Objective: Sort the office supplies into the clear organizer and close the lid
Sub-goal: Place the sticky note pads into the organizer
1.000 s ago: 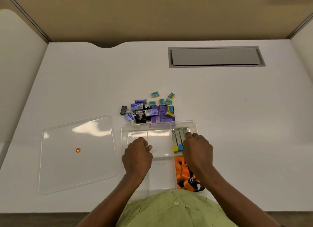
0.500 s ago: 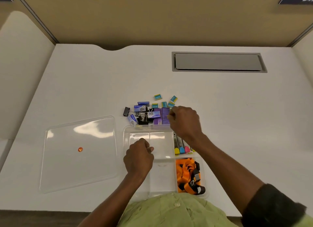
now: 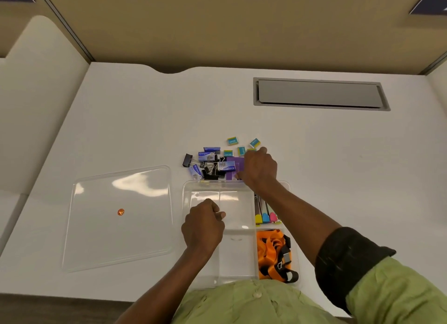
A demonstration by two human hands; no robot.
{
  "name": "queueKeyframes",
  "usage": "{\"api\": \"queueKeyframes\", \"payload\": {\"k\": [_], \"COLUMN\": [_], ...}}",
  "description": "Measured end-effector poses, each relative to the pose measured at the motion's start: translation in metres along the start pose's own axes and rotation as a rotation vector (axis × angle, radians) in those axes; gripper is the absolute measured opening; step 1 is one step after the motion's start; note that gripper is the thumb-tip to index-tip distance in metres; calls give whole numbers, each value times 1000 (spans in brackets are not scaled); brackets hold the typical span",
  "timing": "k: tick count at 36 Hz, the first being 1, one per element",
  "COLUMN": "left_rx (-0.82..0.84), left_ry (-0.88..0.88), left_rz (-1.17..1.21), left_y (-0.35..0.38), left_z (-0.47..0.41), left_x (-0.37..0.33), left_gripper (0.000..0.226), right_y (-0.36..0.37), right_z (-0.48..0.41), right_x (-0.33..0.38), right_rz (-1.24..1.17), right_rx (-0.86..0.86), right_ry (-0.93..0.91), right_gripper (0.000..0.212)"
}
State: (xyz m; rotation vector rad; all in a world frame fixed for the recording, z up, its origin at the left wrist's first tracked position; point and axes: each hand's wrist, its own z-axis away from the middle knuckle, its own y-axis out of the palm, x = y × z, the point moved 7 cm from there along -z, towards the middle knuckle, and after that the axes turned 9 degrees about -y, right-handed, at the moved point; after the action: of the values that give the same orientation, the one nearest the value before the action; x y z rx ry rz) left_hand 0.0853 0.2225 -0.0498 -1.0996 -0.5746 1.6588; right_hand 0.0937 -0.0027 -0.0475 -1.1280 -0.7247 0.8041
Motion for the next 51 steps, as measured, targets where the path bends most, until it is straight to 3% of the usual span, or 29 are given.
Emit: {"api": "queueKeyframes", "payload": {"k": [10, 13, 16, 21, 25, 30, 40, 44, 51], "left_rx": [12, 15, 12, -2, -3, -6, -1, 11, 12], "left_ry": [7, 11, 10, 6, 9, 15, 19, 18, 11], "left_rz": [9, 13, 16, 17, 15, 10, 9, 15, 20], "left_y": [-2, -2, -1, 0, 1, 0, -2, -3, -2], "left_z": [2, 2, 1, 1, 0, 1, -1, -1, -1], "left_x": [-1, 0, 1, 2, 2, 0, 0, 0, 1], "left_gripper": [13, 11, 13, 15, 19, 15, 11, 8, 6], "right_y": [-6, -5, -5, -9, -5, 9, 13, 8, -11], "right_z": [-1, -1, -4, -12, -14, -10, -26, -28, -11], "right_x": [-14, -24, -32, -43, -56, -68, -62, -64, -67], "right_rz": [25, 17, -33, -26, 39, -129, -383, -506, -645], "right_rx": [-39, -60, -66, -106, -38, 60, 95, -7, -334], "right_ry": [91, 116, 89, -44, -18, 141, 205, 207, 9], "right_gripper": [64, 72, 81, 70, 87, 109, 100, 82, 68]}}
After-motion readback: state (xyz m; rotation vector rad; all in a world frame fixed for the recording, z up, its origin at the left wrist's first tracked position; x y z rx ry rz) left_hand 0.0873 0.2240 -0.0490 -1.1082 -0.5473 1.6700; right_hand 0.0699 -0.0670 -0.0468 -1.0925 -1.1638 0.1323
